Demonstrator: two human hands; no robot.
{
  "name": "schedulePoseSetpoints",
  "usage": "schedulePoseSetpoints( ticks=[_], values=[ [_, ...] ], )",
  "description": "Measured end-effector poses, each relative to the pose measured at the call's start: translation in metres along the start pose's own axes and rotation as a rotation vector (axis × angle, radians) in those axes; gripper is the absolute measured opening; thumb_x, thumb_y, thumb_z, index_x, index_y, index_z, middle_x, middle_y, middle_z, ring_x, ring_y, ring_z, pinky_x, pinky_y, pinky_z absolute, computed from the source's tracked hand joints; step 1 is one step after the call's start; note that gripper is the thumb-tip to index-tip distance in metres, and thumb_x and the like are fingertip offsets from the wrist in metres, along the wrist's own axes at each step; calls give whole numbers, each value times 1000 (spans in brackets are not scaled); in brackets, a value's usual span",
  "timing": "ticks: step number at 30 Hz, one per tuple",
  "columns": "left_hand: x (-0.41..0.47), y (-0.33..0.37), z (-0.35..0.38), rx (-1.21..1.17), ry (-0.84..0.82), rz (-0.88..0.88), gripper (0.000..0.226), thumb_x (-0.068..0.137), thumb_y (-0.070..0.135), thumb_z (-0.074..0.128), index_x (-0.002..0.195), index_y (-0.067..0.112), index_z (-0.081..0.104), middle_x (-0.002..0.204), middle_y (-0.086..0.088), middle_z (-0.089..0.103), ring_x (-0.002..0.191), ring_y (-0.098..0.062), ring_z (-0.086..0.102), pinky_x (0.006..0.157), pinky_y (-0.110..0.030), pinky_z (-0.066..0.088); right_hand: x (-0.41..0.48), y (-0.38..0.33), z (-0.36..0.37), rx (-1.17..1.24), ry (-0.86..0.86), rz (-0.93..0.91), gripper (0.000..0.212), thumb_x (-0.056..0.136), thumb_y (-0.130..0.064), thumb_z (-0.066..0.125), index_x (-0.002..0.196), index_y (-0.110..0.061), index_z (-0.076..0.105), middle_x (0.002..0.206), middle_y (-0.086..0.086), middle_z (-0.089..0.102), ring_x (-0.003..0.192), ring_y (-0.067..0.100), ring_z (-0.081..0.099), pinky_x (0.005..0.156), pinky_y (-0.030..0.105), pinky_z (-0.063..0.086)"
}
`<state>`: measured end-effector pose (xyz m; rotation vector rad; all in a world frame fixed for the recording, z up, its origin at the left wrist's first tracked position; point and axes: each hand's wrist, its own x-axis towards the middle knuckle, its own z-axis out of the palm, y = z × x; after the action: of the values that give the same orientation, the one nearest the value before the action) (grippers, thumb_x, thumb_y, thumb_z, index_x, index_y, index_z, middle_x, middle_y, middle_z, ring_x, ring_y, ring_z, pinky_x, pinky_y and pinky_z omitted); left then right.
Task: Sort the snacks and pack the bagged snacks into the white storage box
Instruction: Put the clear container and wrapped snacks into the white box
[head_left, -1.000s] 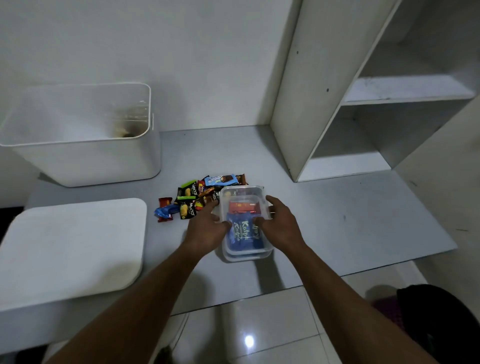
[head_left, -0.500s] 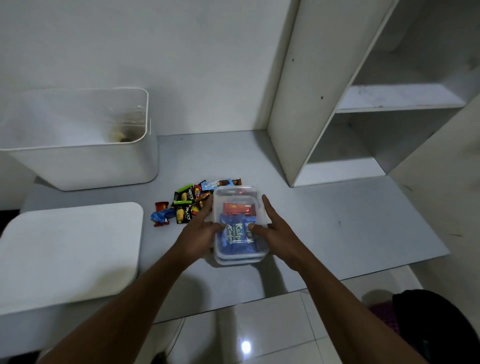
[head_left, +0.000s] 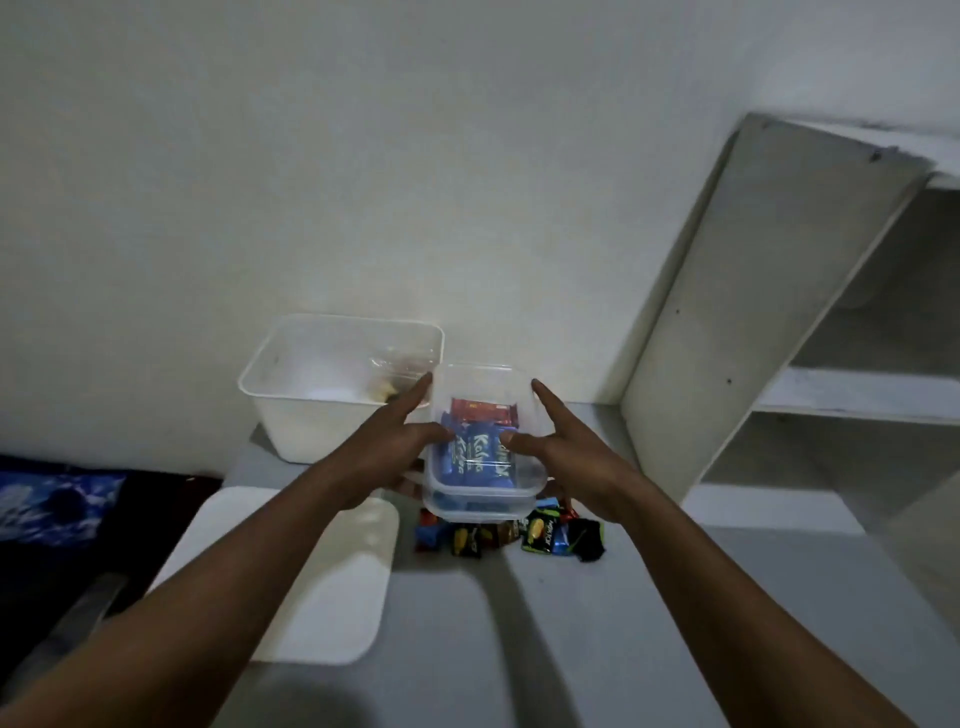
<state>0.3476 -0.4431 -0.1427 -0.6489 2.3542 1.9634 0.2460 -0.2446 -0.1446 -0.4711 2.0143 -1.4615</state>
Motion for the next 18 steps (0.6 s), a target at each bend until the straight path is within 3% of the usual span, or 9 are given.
schedulePoseSetpoints(
  ticks=[3,9,12,18],
  values=[
    [3,23,-44,-26,41,-8,72,93,19,59,148,51,26,121,-5,67,85,-28,73,61,-38,59,29,-44,21,-12,-44,-23,79,92,-19,68,149,-49,23,133,-3,62,103,20,70,75,40,61],
    [34,49,-134,-25,93,-24,73,94,17,57,151,47,22,119,-7,68,78,-27,72,66,-43,61,98,-114,71,-97,-94,-74,76,92,-18,68,149,-43,24,134,1,58,109,23,65,87,47,58],
    [60,53,-178,-27,86,-50,72,95,16,55,150,48,21,120,-6,67,82,-30,73,67,-44,61,141,-136,98,-113,-93,-63,79,90,-17,70,150,-39,24,135,4,59,112,27,64,92,52,56],
    [120,44,-243,-4,86,-126,71,95,9,50,150,43,23,125,-8,63,96,-36,69,83,-52,59,220,-157,146,-105,-106,6,79,89,-10,70,150,-32,26,132,6,56,109,28,62,89,47,57]
  ],
)
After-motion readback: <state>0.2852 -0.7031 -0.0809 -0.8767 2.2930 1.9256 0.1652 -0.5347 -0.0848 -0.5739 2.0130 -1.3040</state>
